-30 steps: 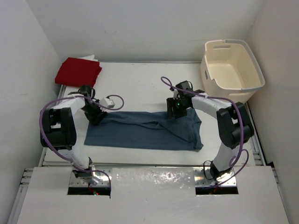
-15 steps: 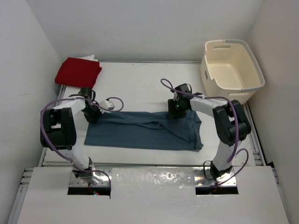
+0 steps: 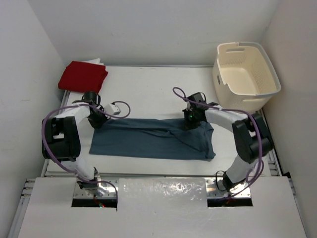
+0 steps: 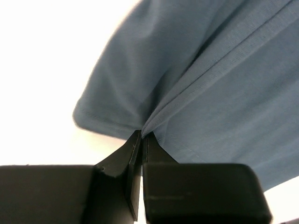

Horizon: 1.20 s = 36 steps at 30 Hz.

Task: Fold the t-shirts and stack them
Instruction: Fold the other side of the tshirt into a rectangle

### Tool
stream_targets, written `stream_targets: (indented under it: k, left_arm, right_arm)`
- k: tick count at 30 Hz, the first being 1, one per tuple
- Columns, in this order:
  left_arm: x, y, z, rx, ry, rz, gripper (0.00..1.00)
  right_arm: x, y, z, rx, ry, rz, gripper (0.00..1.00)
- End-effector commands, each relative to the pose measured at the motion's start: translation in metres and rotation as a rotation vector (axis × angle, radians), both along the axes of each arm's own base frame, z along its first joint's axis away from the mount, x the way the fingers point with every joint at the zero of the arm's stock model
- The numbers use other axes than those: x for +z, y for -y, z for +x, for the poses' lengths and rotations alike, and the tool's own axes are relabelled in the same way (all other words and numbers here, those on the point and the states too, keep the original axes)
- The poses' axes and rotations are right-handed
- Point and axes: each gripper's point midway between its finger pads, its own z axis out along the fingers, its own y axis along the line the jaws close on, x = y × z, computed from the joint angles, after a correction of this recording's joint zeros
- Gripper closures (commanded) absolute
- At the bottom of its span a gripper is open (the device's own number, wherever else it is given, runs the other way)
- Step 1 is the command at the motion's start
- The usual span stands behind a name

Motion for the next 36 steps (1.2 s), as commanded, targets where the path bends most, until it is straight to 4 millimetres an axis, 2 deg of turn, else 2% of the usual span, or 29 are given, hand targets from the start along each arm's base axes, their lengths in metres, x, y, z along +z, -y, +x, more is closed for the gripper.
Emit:
stream_targets:
  k: [1,3,6,7,10,13,14,16,18,19,21,22,23,24,26,28,30,31,32,33,34,35,36]
  left_arm:
    - [0.021,-0.008,0.015,0.008,0.118,0.034,1.00]
    - [0.022,-0.009,0.014,-0.012,0.126,0.049,1.00]
    - [0.020,-0.010,0.011,-0.032,0.114,0.060,1.00]
    - [0.018,-0.010,0.008,-0.050,0.103,0.062,1.00]
    - [0.012,-0.009,-0.002,-0.082,0.077,0.067,1.00]
    - [0.007,-0.011,-0.006,-0.090,0.073,0.077,1.00]
    - [0.006,-0.013,-0.005,-0.086,0.076,0.088,1.00]
    - [0.004,-0.016,-0.004,-0.084,0.077,0.102,1.00]
    - [0.004,-0.020,-0.002,-0.082,0.085,0.124,0.91]
    - [0.006,-0.020,0.000,-0.085,0.090,0.130,0.81]
    - [0.011,-0.022,0.005,-0.076,0.104,0.137,0.77]
    - [0.013,-0.023,0.007,-0.066,0.106,0.139,0.76]
    - [0.019,-0.025,0.008,-0.062,0.107,0.138,0.74]
    - [0.020,-0.025,0.007,-0.060,0.106,0.135,0.74]
    - [0.024,-0.026,0.002,-0.071,0.090,0.124,0.71]
    - [0.032,-0.027,0.000,-0.077,0.075,0.094,0.70]
    - [0.059,-0.026,0.015,-0.057,0.122,0.031,0.68]
    - [0.070,-0.017,0.011,-0.033,0.111,-0.109,0.66]
    - [0.083,-0.015,0.019,-0.005,0.137,-0.186,0.62]
    - [0.111,-0.016,0.040,0.074,0.201,-0.256,0.53]
    - [0.111,-0.015,0.050,0.128,0.194,-0.333,0.51]
    - [0.118,-0.019,0.062,0.156,0.208,-0.331,0.47]
    - [0.112,-0.018,0.067,0.227,0.183,-0.350,0.30]
  right_arm:
    - [0.030,0.000,-0.013,0.023,0.069,-0.010,1.00]
    - [0.035,-0.007,-0.035,0.065,0.069,-0.005,1.00]
    - [0.029,-0.018,-0.069,0.111,0.021,0.008,1.00]
    - [0.022,-0.018,-0.083,0.126,-0.013,0.006,1.00]
    - [0.013,-0.026,-0.106,0.154,-0.054,0.022,1.00]
    - [0.010,-0.040,-0.119,0.187,-0.091,0.077,0.96]
    - [0.010,-0.042,-0.124,0.211,-0.103,0.084,0.91]
    - [0.014,-0.046,-0.125,0.240,-0.104,0.090,0.91]
    - [0.019,-0.050,-0.129,0.292,-0.113,0.118,0.74]
    - [0.025,-0.054,-0.127,0.313,-0.099,0.134,0.63]
    - [0.039,-0.059,-0.121,0.355,-0.056,0.147,0.45]
    - [0.050,-0.064,-0.114,0.371,-0.020,0.162,0.40]
    - [0.063,-0.069,-0.108,0.400,0.024,0.182,0.28]
    - [0.064,-0.071,-0.109,0.421,0.028,0.189,0.28]
    - [0.077,-0.077,-0.108,0.486,0.073,0.222,0.26]
    - [0.089,-0.075,-0.106,0.501,0.104,0.233,0.30]
    - [0.094,-0.063,-0.088,0.417,0.146,0.203,0.36]
    - [0.097,-0.059,-0.080,0.375,0.153,0.211,0.40]
    - [0.095,-0.043,-0.064,0.271,0.137,0.211,0.40]
    - [0.095,-0.034,-0.052,0.215,0.135,0.199,0.43]
    - [0.077,-0.003,-0.036,0.101,0.102,0.093,0.48]
    - [0.071,0.013,-0.025,0.037,0.095,0.028,0.48]
    - [0.073,0.025,-0.010,-0.014,0.111,-0.016,0.45]
